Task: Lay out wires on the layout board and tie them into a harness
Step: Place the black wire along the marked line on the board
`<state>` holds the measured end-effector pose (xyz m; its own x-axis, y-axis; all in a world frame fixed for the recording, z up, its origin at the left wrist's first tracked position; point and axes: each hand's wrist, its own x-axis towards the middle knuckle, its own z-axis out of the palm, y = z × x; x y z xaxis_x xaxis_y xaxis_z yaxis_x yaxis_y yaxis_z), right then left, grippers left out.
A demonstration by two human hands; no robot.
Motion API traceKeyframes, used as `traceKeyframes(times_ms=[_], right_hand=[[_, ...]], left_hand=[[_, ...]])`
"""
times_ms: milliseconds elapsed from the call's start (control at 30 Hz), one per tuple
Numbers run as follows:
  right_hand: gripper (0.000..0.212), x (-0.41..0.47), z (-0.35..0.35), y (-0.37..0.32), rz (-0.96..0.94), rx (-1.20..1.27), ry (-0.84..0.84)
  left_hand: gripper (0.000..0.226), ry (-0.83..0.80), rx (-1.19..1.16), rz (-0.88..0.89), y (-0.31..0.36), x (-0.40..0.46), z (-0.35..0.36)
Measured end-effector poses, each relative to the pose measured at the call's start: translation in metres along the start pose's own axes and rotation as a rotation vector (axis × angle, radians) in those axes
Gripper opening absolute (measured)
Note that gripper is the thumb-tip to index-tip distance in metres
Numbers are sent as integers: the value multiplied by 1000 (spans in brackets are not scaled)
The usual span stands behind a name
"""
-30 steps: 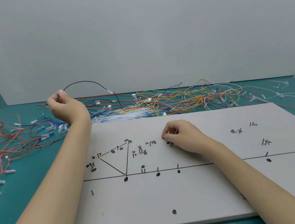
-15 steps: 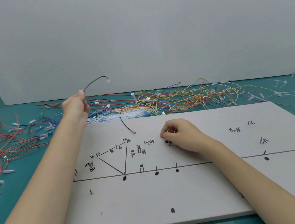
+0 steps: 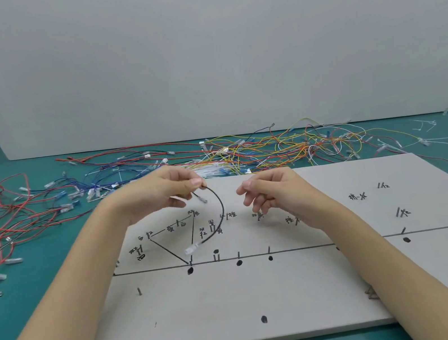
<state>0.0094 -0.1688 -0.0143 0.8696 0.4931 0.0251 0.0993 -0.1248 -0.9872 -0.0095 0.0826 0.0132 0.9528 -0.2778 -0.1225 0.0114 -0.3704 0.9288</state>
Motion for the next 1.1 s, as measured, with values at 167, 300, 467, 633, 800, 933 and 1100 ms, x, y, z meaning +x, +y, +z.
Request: traceKeyframes(times_ms=[167,300,467,633,800,933,1100], right_hand=[[19,-2,-1,-1,34,-25,-62],[20,-4,1,-3,37,-40,-99],[21,-12,5,-21,19,-139,-98],[30,-34,44,-21,13,-482,-81],[28,-47,69,-14,-39,-452,89],[23,-64,83,-8,-152,-717,159],[24,-82,101,-13,-168,-927,180]], left_hand=[[15,-47,-10,12,-7,-5,11],[23,-40,-30,29,-6,-7,14],[24,-62,-20,39,-8,-10,14],[18,-79,29,5,-8,-11,18],[15,-41,85,-22,-10,-11,16],[11,17,77,0,-11,-10,17],[8,158,78,54,-9,-6,22]])
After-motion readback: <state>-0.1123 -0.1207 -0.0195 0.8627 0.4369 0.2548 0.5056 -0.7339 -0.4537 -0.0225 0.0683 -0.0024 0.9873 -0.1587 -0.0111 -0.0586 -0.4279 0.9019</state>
